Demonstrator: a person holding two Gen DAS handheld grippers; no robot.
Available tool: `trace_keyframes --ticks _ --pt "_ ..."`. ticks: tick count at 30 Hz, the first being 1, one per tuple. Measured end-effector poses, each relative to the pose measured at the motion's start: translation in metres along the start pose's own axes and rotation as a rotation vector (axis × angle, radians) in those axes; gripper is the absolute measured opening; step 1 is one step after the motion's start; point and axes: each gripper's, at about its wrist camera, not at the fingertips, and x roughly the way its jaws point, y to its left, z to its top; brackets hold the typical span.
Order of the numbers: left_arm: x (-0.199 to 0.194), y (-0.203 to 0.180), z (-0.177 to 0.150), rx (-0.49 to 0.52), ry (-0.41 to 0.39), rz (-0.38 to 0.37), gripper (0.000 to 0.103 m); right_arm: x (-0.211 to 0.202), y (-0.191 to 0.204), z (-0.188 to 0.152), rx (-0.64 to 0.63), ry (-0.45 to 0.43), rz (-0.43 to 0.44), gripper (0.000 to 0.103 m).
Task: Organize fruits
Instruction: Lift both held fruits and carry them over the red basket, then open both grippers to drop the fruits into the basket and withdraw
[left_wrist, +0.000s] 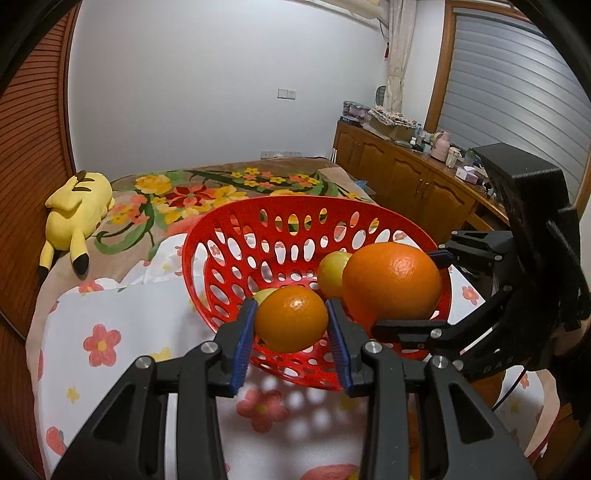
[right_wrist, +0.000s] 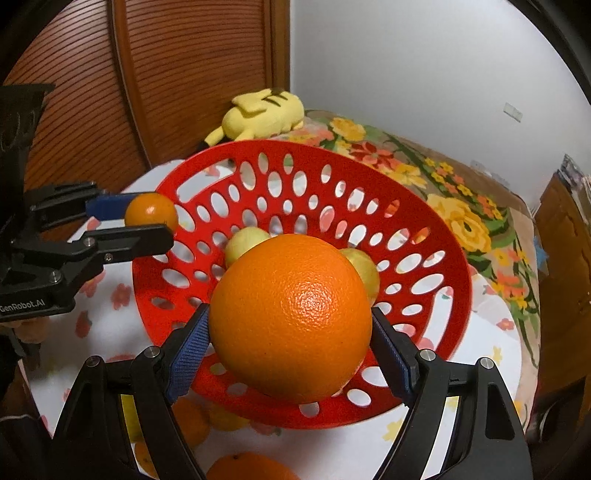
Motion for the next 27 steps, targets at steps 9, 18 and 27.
trace_keyframes --ticks 9,18,27 --pt "0.006 0.003 0.002 -0.002 0.008 0.006 0.036 0.013 0.001 0.001 -0.031 0.053 -0.003 0.084" --pt "0.007 0.004 0.002 -0.003 0.009 0.006 0.036 0.019 0.002 0.001 -0.032 0.077 0.004 0.085" --pt "0.01 0.007 -0.001 -0.009 0.013 0.006 0.036 0.008 0.002 0.006 -0.013 0.025 0.011 0.087"
